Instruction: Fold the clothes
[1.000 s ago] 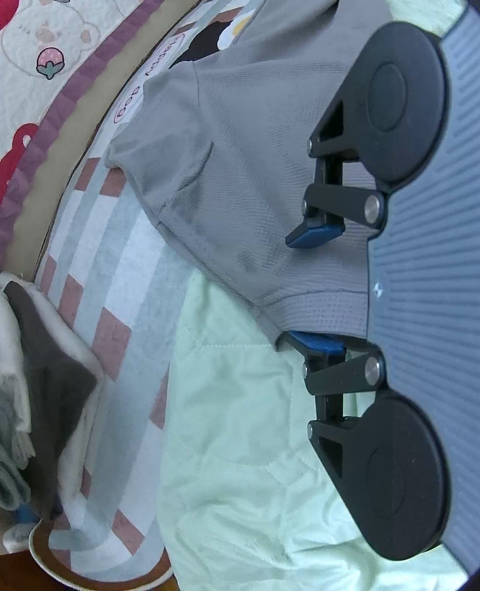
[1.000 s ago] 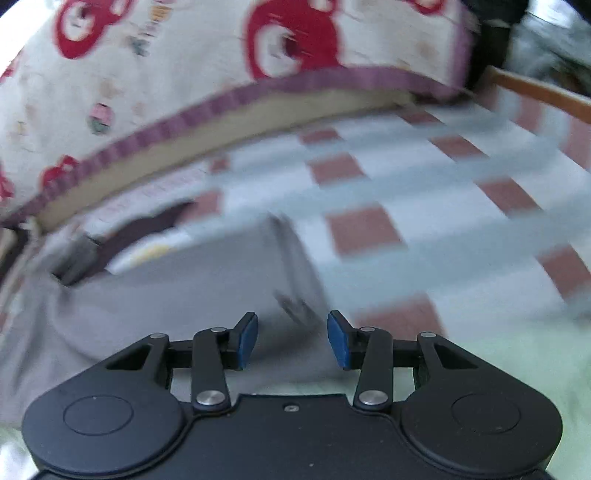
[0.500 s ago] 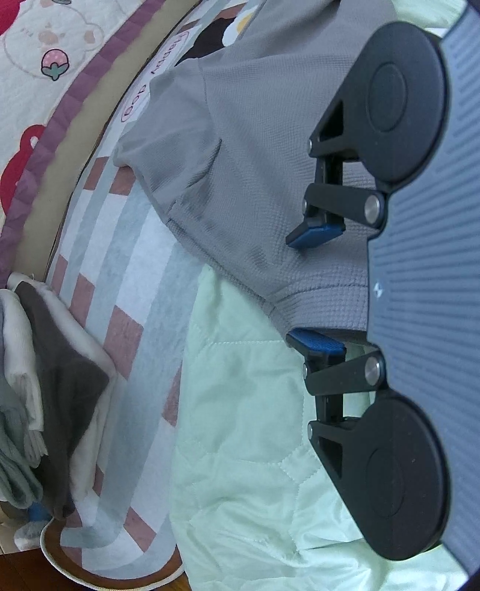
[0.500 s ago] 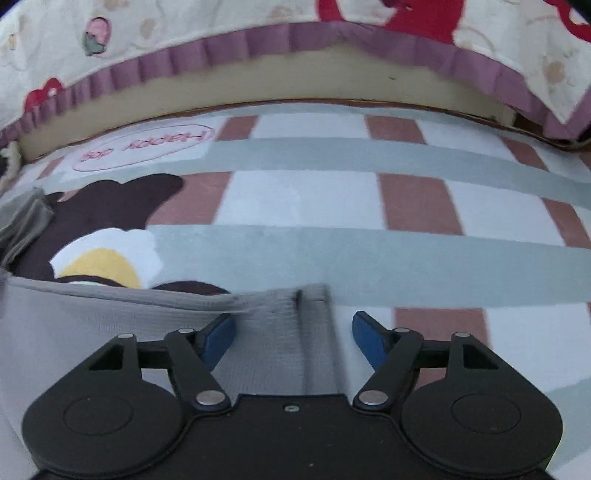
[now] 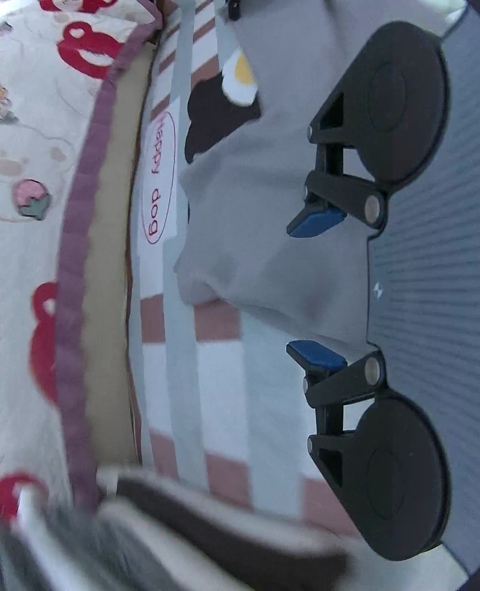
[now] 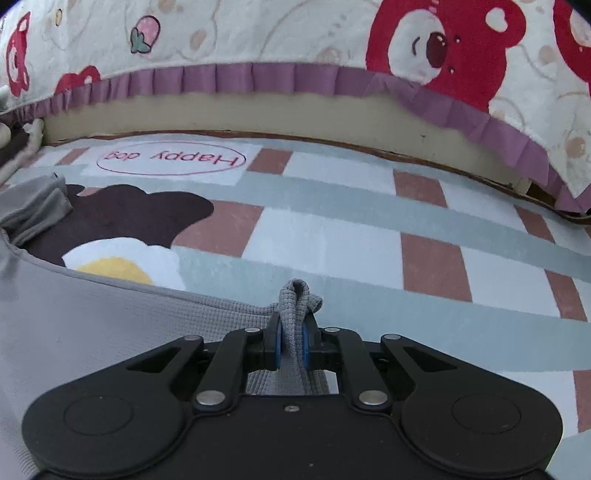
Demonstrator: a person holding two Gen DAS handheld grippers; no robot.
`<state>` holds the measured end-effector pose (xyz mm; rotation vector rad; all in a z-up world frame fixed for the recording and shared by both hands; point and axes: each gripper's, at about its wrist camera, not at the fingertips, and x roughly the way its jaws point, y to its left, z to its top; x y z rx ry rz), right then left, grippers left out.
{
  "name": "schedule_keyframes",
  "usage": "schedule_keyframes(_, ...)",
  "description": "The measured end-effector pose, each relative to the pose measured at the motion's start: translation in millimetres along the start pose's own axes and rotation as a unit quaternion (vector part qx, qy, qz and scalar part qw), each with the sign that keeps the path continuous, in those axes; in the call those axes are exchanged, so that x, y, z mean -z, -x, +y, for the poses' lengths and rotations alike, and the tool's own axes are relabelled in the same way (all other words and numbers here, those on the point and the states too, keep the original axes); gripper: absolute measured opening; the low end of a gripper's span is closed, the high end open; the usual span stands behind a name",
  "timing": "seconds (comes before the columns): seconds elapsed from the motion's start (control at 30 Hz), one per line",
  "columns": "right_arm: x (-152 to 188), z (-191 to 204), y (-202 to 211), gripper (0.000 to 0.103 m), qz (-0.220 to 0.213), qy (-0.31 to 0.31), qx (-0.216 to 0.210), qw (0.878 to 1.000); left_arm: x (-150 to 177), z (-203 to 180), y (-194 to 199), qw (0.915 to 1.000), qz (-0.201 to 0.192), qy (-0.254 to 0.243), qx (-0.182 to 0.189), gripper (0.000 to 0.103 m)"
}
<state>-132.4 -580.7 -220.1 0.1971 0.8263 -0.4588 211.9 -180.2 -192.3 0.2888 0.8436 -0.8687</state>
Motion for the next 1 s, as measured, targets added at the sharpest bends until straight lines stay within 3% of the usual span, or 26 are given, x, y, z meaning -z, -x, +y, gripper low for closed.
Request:
schedule_keyframes(0.23, 1, -3, -11, 0.013, 0.022, 0.006, -0.008, 1.0, -50, 21, -94, 0.992, 0.083, 0.056, 0.077, 0.061)
schedule_keyframes(0.37, 0, -9, -14, 0.021, 0.027, 0.001, -0.024, 0.999, -63, 19, -112, 0.9931, 0.064, 0.053, 0.083, 0.065)
schedule_keyframes(0.47, 0, -13, -14, 0.033, 0.017, -0.001, -0.021, 1.0, -68, 18, -122, 0.992, 0.05, 0.057, 0.101, 0.079)
schedule_keyframes(0.53, 0, -14, -18, 0.045, 0.018, -0.007, -0.024, 1.0, -71, 17, -127, 0.9909, 0.041, 0.065, 0.11, 0.08)
schedule_keyframes(0.57, 0, -15, -19, 0.047, 0.018, -0.01, -0.026, 0.999, -72, 14, -129, 0.9904, 0.042, 0.062, 0.116, 0.079)
schedule_keyframes(0.63, 2, -14, -21, 0.046, 0.017, -0.013, -0.043, 0.999, -71, 0, -128, 0.9917, 0.047, 0.026, 0.117, 0.066)
schedule_keyframes(0.67, 4, -12, -21, 0.043, 0.017, -0.011, -0.054, 0.998, -68, -10, -125, 0.9936, 0.047, -0.007, 0.103, 0.046)
schedule_keyframes(0.7, 6, -8, -21, 0.026, 0.016, -0.001, -0.061, 0.998, -65, -20, -123, 0.9943, 0.046, -0.039, 0.088, 0.007)
schedule_keyframes(0.73, 7, -3, -19, 0.015, 0.014, 0.01, -0.065, 0.998, -63, -27, -119, 0.9947, 0.041, -0.053, 0.078, 0.006)
schedule_keyframes(0.83, 4, 9, -6, 0.013, -0.013, 0.031, -0.04, 0.999, -57, -36, -97, 0.9971, -0.008, -0.058, 0.049, 0.006)
schedule_keyframes(0.9, -1, 14, 11, 0.012, -0.044, 0.034, -0.021, 0.998, -56, -47, -65, 0.9935, -0.075, -0.084, 0.017, 0.006)
schedule_keyframes(1.0, -11, 23, 54, 0.011, -0.104, 0.032, -0.002, 0.994, -57, -50, -11, 0.9867, -0.148, -0.067, 0.004, 0.005)
